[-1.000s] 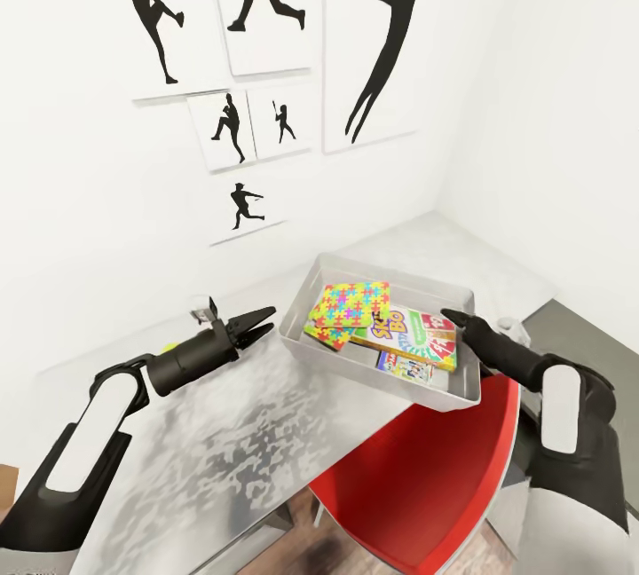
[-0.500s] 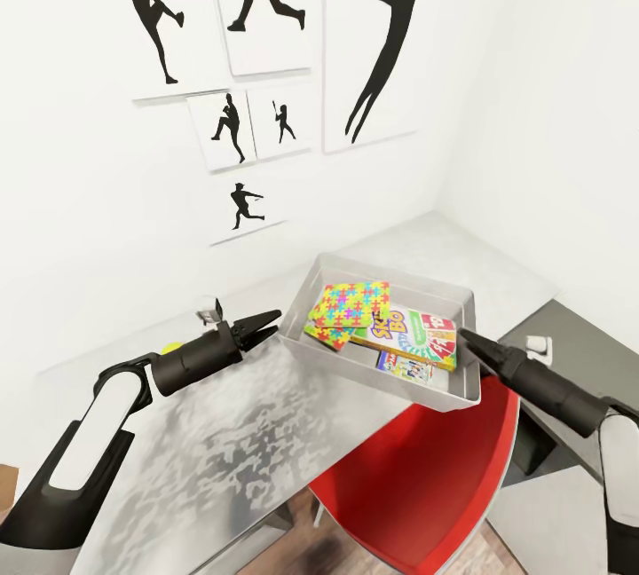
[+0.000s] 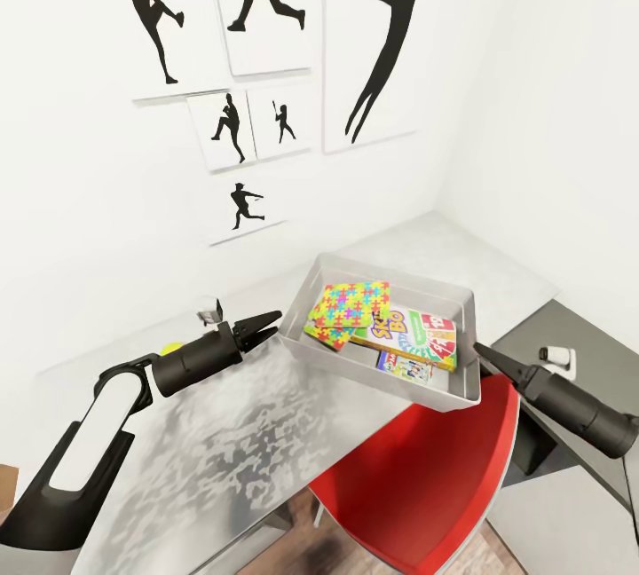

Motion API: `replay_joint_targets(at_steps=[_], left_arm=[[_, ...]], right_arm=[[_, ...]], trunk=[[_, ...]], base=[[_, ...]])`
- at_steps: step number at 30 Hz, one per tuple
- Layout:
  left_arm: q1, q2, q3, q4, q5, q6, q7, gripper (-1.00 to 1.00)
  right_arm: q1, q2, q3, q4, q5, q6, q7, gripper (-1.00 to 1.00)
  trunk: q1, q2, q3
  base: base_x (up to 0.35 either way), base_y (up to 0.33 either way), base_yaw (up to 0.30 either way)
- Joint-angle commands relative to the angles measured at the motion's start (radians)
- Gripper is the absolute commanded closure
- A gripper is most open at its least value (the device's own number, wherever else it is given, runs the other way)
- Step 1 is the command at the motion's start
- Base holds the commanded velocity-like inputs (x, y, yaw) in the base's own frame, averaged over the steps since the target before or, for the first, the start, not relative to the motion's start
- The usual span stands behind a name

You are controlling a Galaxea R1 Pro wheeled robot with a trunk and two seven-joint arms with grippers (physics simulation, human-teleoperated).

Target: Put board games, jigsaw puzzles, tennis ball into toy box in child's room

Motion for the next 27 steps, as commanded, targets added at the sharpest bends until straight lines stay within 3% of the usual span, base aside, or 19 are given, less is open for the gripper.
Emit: replay_joint_targets(at_steps=[1, 27], left_arm=[[-0.001, 0.001, 0.0, 0.0, -0.001, 0.001, -0.004, -1.0], [0.0, 0.0, 0.002, 0.0, -0.003, -0.001, -0.001, -1.0]], right_arm=[[0.006, -0.005, -0.001, 0.0, 0.0, -0.005, 0.011, -1.0], [0.015, -0.013, -0.011, 0.0, 0.004, -0.01, 0.02, -1.0]], trunk=[[0.001, -0.002, -0.002], [0.001, -0.002, -0.002]], base=[[0.0, 0.0, 0.0], [0.0, 0.0, 0.003]])
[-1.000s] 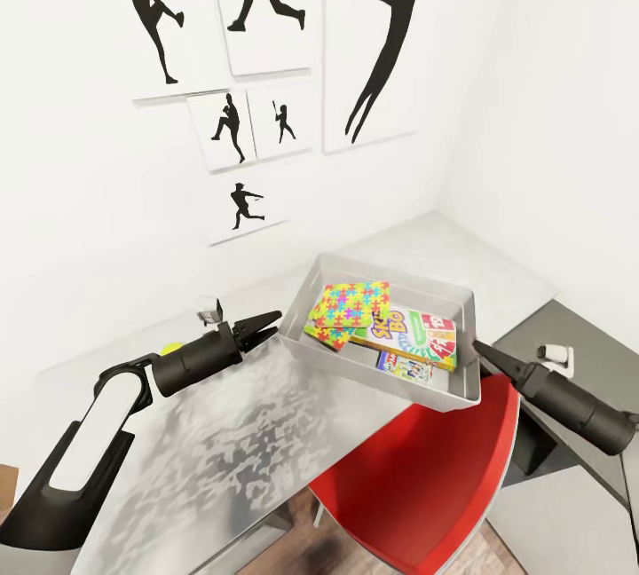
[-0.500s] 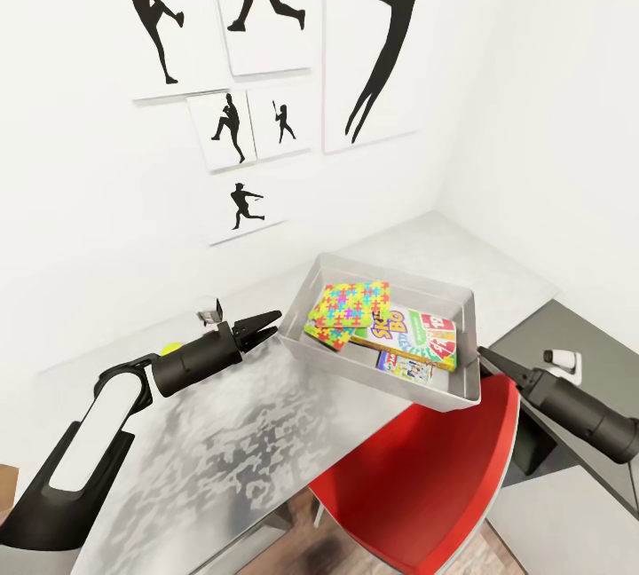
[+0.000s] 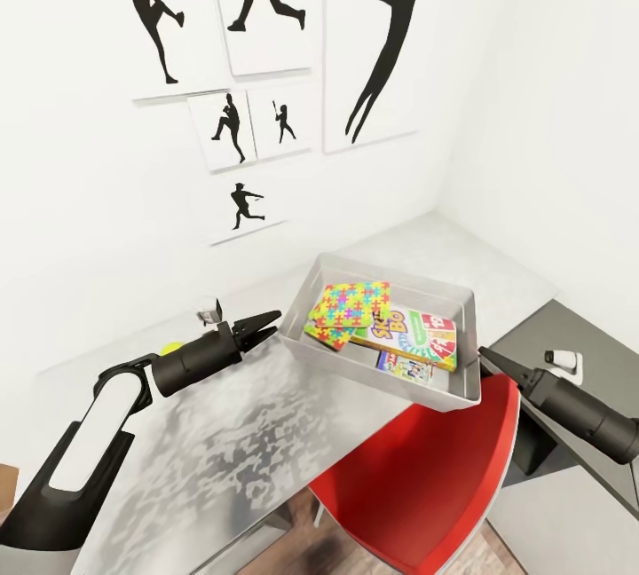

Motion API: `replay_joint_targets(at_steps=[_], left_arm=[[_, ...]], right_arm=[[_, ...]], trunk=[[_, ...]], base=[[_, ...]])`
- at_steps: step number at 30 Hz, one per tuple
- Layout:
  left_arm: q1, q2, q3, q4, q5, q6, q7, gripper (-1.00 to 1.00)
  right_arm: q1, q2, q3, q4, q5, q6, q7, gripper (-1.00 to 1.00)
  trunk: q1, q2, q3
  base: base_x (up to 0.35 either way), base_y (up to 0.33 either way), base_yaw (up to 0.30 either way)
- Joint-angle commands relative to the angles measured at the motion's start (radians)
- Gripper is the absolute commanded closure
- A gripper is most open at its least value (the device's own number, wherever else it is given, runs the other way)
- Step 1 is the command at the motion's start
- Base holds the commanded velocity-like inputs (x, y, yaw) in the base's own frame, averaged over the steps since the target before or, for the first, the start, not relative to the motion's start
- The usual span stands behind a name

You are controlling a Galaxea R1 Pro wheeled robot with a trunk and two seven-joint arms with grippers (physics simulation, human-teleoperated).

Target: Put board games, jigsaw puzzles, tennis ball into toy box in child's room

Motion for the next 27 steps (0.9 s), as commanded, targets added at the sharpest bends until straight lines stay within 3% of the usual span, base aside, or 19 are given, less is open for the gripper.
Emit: replay_joint_targets(at_steps=[1, 13, 27], left_arm=[[-0.001, 0.0, -0.001, 0.0, -0.001, 0.002, -0.003, -1.0], [-0.001, -0.001, -0.002, 0.0, -0.005, 0.001, 0.004, -1.0], [-0.001, -0.002, -0.003, 0.0, -0.011, 0.001, 0.008, -1.0]], right_arm=[[-0.001, 0.0, -0.001, 0.0, 0.001, 0.005, 0.0, -1.0], [-0.005, 0.006, 0.002, 0.0, 0.005, 0.007, -0.075, -1.0], [-0.008, 0.007, 0.005, 0.0, 0.006, 0.007, -0.108, -1.0]], trunk=[[0.001, -0.002, -0.002], [0.001, -0.002, -0.002], [0.001, -0.002, 0.0]], base=[[0.0, 0.0, 0.083], [0.0, 0.0, 0.201], [0.0, 0.0, 0.279]])
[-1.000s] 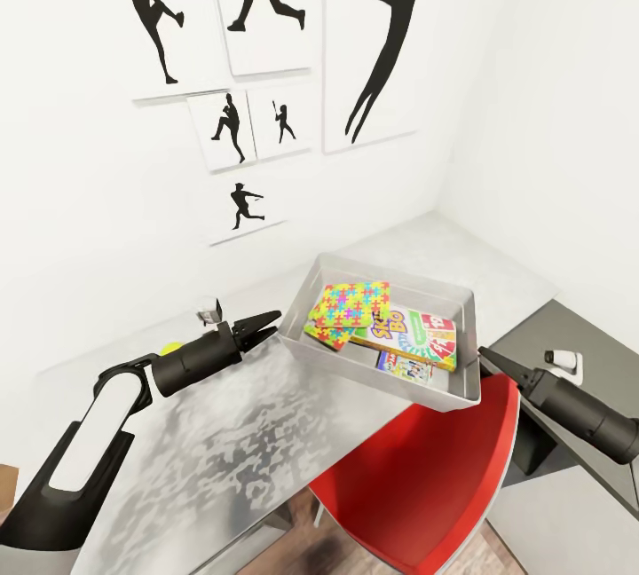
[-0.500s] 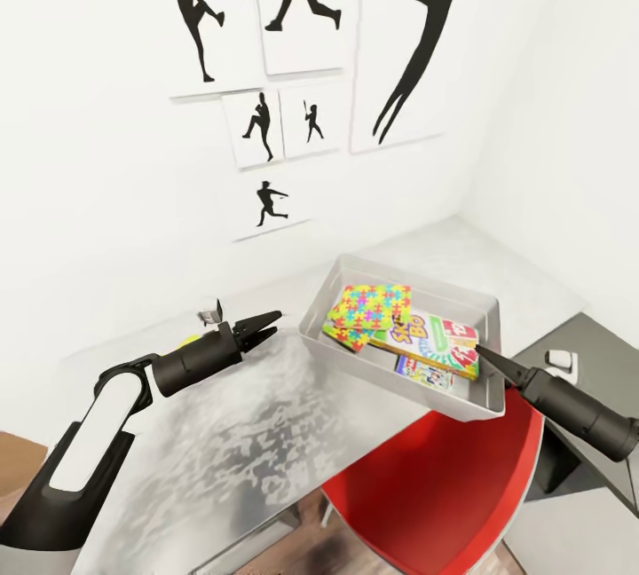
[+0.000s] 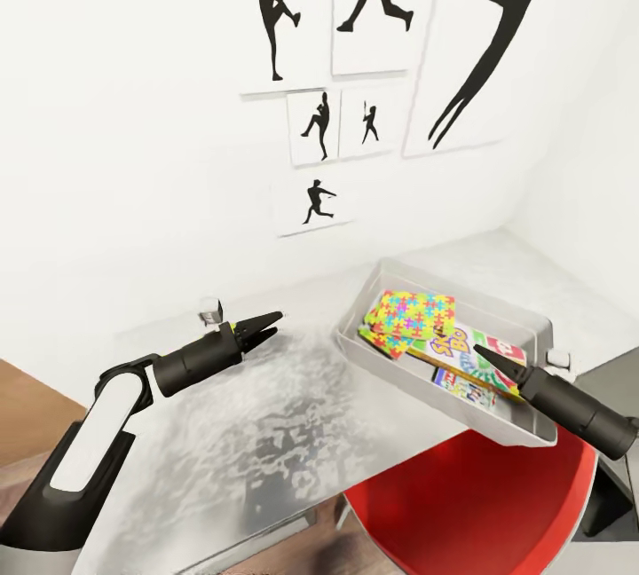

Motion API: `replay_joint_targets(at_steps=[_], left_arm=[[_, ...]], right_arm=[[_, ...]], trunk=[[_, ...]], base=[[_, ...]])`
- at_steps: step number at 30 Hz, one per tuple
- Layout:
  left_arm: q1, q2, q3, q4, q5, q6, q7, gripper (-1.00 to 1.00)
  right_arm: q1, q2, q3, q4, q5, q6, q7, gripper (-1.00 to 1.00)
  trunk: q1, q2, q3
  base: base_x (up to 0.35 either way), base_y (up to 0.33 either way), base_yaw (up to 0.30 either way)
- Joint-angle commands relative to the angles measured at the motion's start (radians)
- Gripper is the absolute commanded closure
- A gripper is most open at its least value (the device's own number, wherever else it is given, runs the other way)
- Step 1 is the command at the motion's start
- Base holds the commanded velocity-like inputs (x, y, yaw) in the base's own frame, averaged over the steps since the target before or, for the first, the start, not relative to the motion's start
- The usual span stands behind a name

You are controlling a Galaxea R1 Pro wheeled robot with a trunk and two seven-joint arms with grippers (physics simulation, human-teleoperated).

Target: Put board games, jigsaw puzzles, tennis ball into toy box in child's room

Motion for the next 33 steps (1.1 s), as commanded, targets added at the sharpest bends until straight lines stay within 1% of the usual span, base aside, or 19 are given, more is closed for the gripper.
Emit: replay_joint_targets(at_steps=[1, 8, 20, 33], left_arm=[[-0.001, 0.0, -0.001, 0.0, -0.001, 0.002, -0.003, -1.0], [-0.001, 0.0, -0.004, 0.0, -0.002, 0.002, -0.002, -1.0], [-0.001, 0.0, -0.005, 0.0, -0.002, 0.003, -0.004, -1.0], [-0.001, 0.0, -0.001, 0.0, -0.002, 0.002, -0.016, -1.0]], right_arm=[[0.0, -0.001, -0.001, 0.0, 0.0, 0.005, 0.003, -1.0], [0.003, -0.006, -0.002, -0.001, -0.001, 0.005, 0.004, -1.0], [0.004, -0.008, -0.004, -0.001, -0.001, 0.005, 0.006, -1.0], [0.004, -0.009, -0.006, -0.001, -0.001, 0.005, 0.008, -1.0]], trunk=[[0.001, -0.002, -0.001], [0.001, -0.002, -0.001], [0.001, -0.002, -0.001], [0.001, -0.002, -0.001]], base=[[0.0, 0.0, 0.272], [0.0, 0.0, 0.102], [-0.015, 0.0, 0.018], [-0.166, 0.076, 0.002]])
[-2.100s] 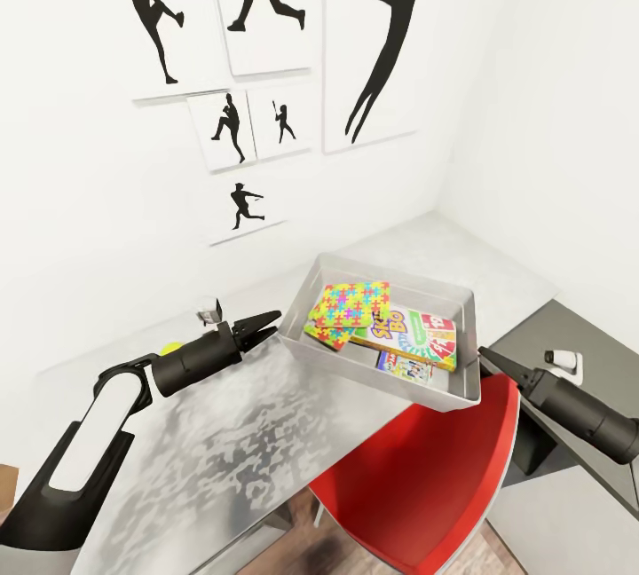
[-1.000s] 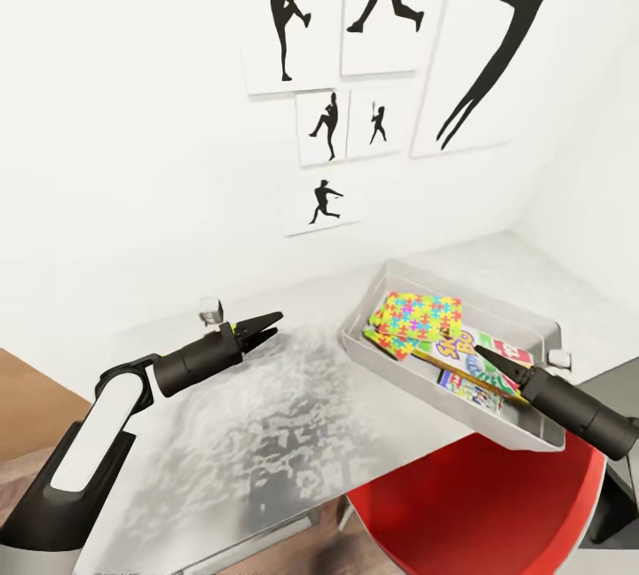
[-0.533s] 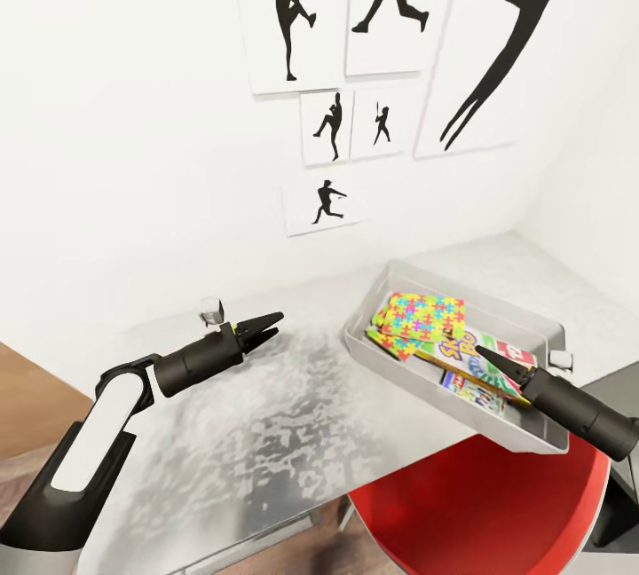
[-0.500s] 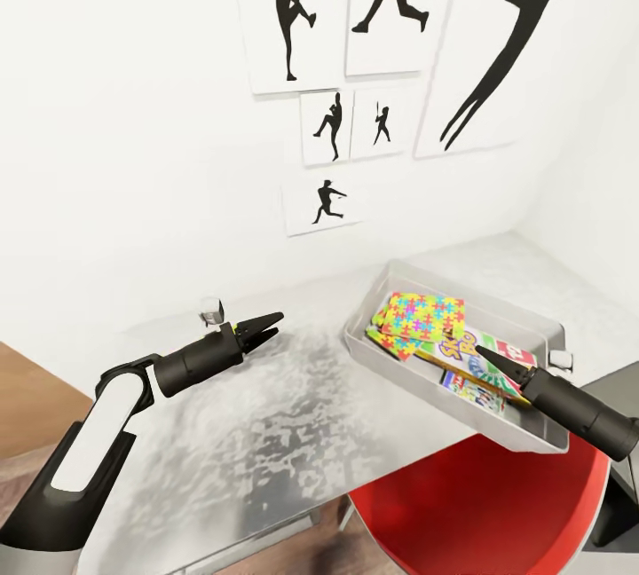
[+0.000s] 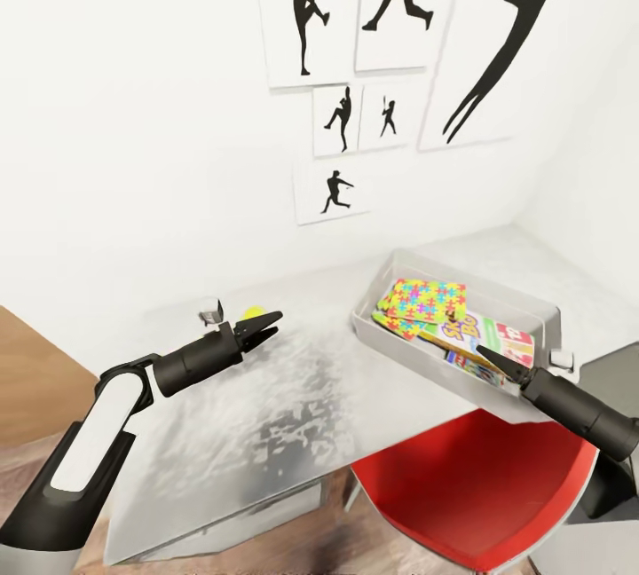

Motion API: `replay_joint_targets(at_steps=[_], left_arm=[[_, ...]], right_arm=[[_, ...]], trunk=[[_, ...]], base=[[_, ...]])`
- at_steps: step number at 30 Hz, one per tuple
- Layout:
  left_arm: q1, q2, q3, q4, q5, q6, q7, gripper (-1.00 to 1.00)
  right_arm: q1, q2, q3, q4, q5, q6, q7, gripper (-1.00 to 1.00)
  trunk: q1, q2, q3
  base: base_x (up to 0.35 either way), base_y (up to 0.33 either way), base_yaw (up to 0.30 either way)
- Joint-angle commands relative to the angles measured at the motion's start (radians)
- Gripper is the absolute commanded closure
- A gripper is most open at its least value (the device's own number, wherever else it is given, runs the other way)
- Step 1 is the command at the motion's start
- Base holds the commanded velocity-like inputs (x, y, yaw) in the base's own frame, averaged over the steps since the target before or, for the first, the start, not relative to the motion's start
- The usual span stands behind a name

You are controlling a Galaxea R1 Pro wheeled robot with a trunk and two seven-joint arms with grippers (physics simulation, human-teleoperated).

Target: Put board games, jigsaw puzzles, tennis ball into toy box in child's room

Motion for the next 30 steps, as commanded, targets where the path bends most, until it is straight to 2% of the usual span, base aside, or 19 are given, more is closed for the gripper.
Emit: replay_joint_targets(at_steps=[1, 15, 28, 30], left_arm=[[-0.001, 0.001, 0.0, 0.0, -0.001, 0.002, -0.004, -1.0], [-0.001, 0.001, 0.002, 0.0, -0.001, 0.001, -0.005, -1.0], [-0.001, 0.001, 0.0, 0.0, -0.001, 0.001, -0.004, -1.0], [-0.001, 0.001, -0.001, 0.0, -0.001, 0.001, -0.003, -1.0]], right_arm=[[-0.001, 0.0, -0.001, 0.0, 0.0, 0.004, 0.003, -1.0], [-0.007, 0.0, 0.002, 0.0, 0.001, 0.004, -0.002, -1.0], [-0.01, 0.001, 0.004, 0.001, 0.002, 0.002, -0.007, -1.0], [-0.011, 0.002, 0.004, 0.001, 0.003, 0.002, -0.024, -1.0]], trunk=[[0.0, -0.002, -0.002], [0.0, -0.002, 0.001], [0.0, -0.002, 0.003], [0.0, -0.002, 0.003]], base=[[-0.09, 0.053, 0.0], [-0.031, 0.019, 0.038], [-0.002, 0.001, 0.236], [0.0, 0.0, 0.249]])
